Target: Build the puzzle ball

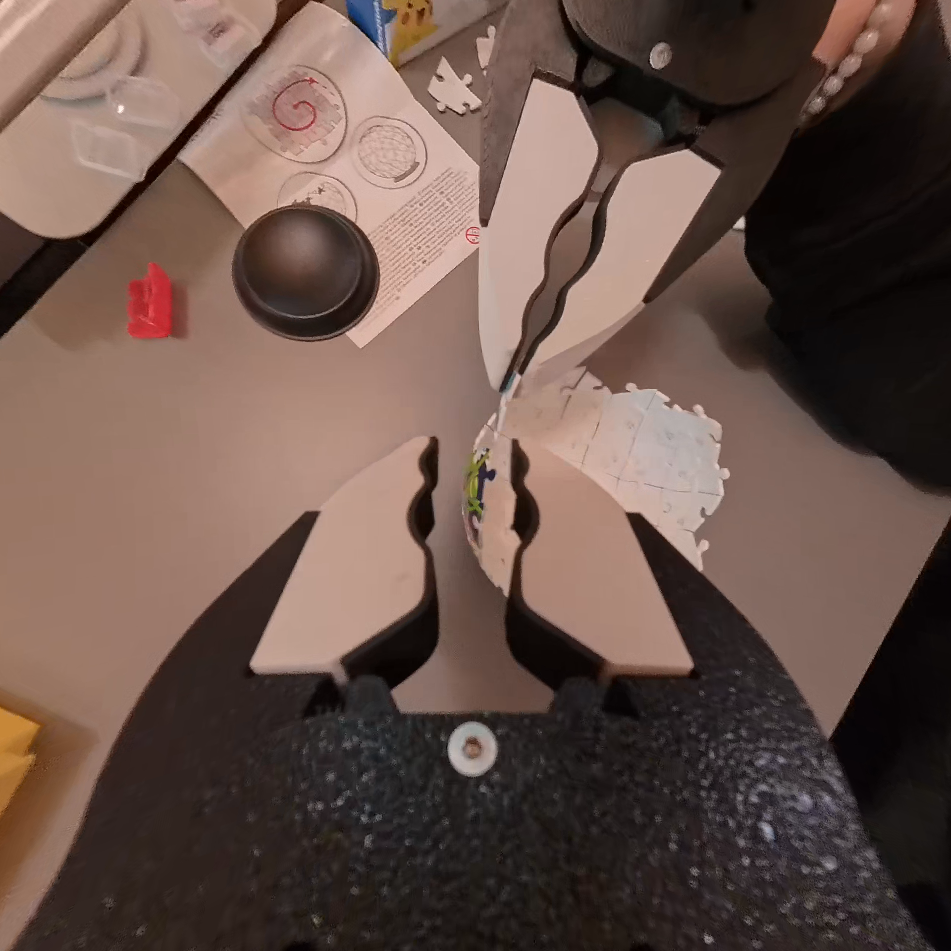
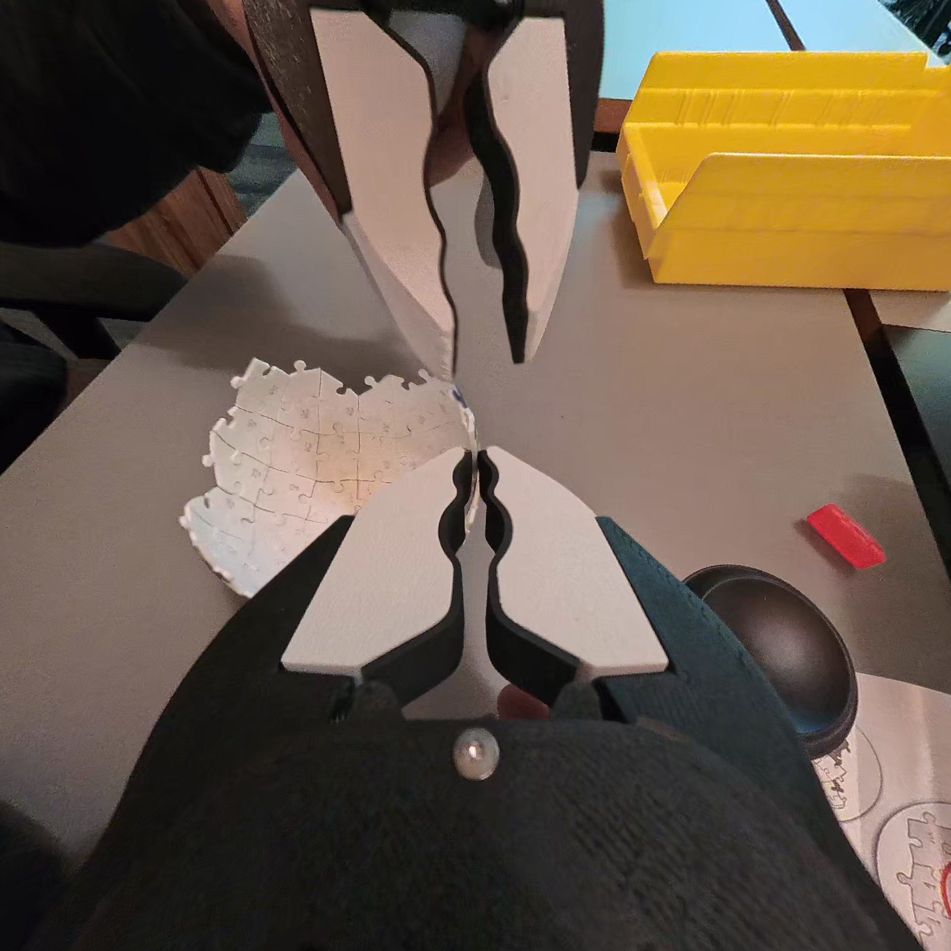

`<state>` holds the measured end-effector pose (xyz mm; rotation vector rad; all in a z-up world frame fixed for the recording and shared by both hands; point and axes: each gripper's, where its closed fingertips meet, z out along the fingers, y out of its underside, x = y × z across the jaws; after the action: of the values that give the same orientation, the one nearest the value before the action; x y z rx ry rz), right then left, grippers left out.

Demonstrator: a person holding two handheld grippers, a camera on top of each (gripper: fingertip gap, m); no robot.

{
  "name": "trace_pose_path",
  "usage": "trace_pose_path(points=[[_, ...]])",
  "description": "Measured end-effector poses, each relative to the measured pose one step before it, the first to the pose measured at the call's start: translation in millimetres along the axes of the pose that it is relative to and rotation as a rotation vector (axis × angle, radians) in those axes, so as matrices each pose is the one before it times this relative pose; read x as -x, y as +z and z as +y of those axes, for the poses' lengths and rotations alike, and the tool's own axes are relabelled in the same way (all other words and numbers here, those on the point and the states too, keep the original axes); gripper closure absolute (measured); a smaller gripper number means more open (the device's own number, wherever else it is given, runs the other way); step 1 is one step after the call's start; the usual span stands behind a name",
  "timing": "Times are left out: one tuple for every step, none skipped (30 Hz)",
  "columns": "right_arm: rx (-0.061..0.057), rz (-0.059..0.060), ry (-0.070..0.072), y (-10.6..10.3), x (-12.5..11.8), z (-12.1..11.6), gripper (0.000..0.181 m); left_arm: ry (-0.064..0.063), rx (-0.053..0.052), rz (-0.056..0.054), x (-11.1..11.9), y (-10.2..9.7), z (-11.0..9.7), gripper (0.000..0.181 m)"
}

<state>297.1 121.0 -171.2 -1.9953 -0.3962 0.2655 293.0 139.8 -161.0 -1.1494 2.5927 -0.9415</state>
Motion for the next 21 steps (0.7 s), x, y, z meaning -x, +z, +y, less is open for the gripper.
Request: trace_pose_path(points=[[-0.0025,0.0011,-0.0081,1.51,-0.90,0.36,0.179,-0.0251,-0.0103,0.0068,-0.43,-1.54,3.18,0.147],[-0.0033,-0.0055,-0.0039,1.79,0.48,-0.52,0.179,-0.0224,0.0032,0.0185,-2.27,-0.62,5.06,0.141],[0.0040,-0.0095,-0.0011,1.77,1.31,-0.14,0.179,-0.0121,0.0118,0.0171,-2.04,0.29,6.04,0.138],[0.0108,-0.0036,-0.0066,1.55,0.68,0.72,0.179,-0.0033,0.0133,0.0031,0.06,1.16,5.97,0.136],[0.0135,0.0016,-0.0114,1.45,0.31,1.32,0.179,0.0003,0.0152,-0.0080,1.66,1.91,5.58,0.135],[0.0128,0.0021,-0.0097,1.24,0.22,1.54,0.179,0.0020,0.0178,-0.0044,1.39,2.72,5.22,0.135],[0.0123,0.0028,-0.0073,1.02,-0.19,1.69,0.179,0.0031,0.0167,0.0020,0.66,3.28,4.37,0.136],[0.0095,0.0049,-0.0044,0.73,-0.75,1.59,0.179,0.0054,0.0148,0.0008,0.81,3.87,3.48,0.137],[0.0062,0.0029,-0.0014,0.84,-0.63,1.24,0.179,0.0092,0.0142,-0.0042,1.53,4.55,2.79,0.137],[0.0023,0.0011,-0.0031,0.78,-0.27,0.79,0.179,0.0105,0.0157,-0.0063,1.66,4.74,2.69,0.138],[0.0007,0.0027,-0.0050,0.56,-0.49,0.54,0.179,0.0073,0.0177,-0.0064,1.55,4.82,2.65,0.138],[0.0021,0.0080,-0.0066,0.60,-1.29,0.52,0.179,0.0045,0.0177,-0.0052,1.33,4.67,2.37,0.139],[0.0022,0.0085,-0.0045,0.58,-1.33,0.43,0.179,0.0022,0.0137,-0.0052,1.45,4.02,1.70,0.141],[0.0048,-0.0006,0.0024,0.39,-0.11,0.69,0.179,0.0008,0.0078,-0.0055,1.52,3.19,0.84,0.142],[0.0010,-0.0022,-0.0016,0.43,0.26,0.29,0.179,0.0023,0.0019,-0.0034,1.39,2.16,-0.01,0.143],[-0.0044,0.0033,-0.0088,0.25,-0.46,-0.12,0.179,0.0039,-0.0041,0.0011,0.85,1.32,-0.73,0.144],[-0.0059,0.0031,-0.0029,0.31,-0.64,-0.24,0.179,0.0020,-0.0092,0.0049,0.33,0.46,-1.48,0.144],[-0.0055,-0.0052,0.0071,0.49,0.14,0.00,0.179,-0.0026,-0.0121,0.0063,0.18,0.20,-1.94,0.145],[-0.0068,-0.0055,0.0061,0.66,0.08,0.24,0.179,-0.0039,-0.0120,0.0107,-0.27,0.12,-1.89,0.145],[-0.0067,-0.0012,0.0009,0.66,-0.41,0.33,0.179,-0.0007,-0.0127,0.0119,-0.45,-0.02,-2.02,0.147],[-0.0028,-0.0047,0.0022,0.78,0.08,1.18,0.179,0.0035,-0.0154,0.0069,0.07,0.00,-1.98,0.149]])
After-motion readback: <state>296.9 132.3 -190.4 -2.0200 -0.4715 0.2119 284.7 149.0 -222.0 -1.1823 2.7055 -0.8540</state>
